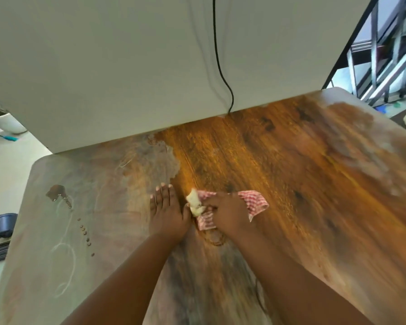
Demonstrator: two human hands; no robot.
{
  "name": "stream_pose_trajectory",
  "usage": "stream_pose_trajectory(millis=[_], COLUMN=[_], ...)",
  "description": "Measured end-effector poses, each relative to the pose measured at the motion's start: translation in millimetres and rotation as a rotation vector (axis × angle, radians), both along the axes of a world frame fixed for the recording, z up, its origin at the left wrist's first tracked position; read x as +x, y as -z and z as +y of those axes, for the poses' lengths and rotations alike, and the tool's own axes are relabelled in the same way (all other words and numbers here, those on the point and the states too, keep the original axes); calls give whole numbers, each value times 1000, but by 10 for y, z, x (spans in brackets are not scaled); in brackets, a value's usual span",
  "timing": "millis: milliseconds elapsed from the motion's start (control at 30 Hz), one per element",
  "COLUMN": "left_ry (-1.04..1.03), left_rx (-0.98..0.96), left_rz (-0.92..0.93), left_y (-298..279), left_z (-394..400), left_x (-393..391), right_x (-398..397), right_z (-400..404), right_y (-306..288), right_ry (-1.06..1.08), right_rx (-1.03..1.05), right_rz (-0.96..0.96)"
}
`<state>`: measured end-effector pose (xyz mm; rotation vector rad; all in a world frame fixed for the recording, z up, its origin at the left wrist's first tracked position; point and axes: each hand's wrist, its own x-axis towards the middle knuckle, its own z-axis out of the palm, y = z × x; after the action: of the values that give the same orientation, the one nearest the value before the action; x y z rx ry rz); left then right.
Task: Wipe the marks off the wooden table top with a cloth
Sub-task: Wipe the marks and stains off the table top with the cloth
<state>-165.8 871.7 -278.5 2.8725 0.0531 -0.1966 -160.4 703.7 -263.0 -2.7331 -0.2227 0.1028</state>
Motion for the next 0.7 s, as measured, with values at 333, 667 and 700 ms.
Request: stream_pose_trajectory(millis=[333,667,700], left_ry=[93,155,155], left_rx=[-15,4,10], left_rz=[-22,-32,-41], left_y=[-5,93,74], left_z=[119,79,68], left_x=[-419,-741,-785], right_x=[-162,-1275,-1284], right_z=[-691,-788,-877], right_y=[-9,-27,-39], right_ry=[63,-303,-279], right_rx=[-31,139,134], right_rz=[27,16,28])
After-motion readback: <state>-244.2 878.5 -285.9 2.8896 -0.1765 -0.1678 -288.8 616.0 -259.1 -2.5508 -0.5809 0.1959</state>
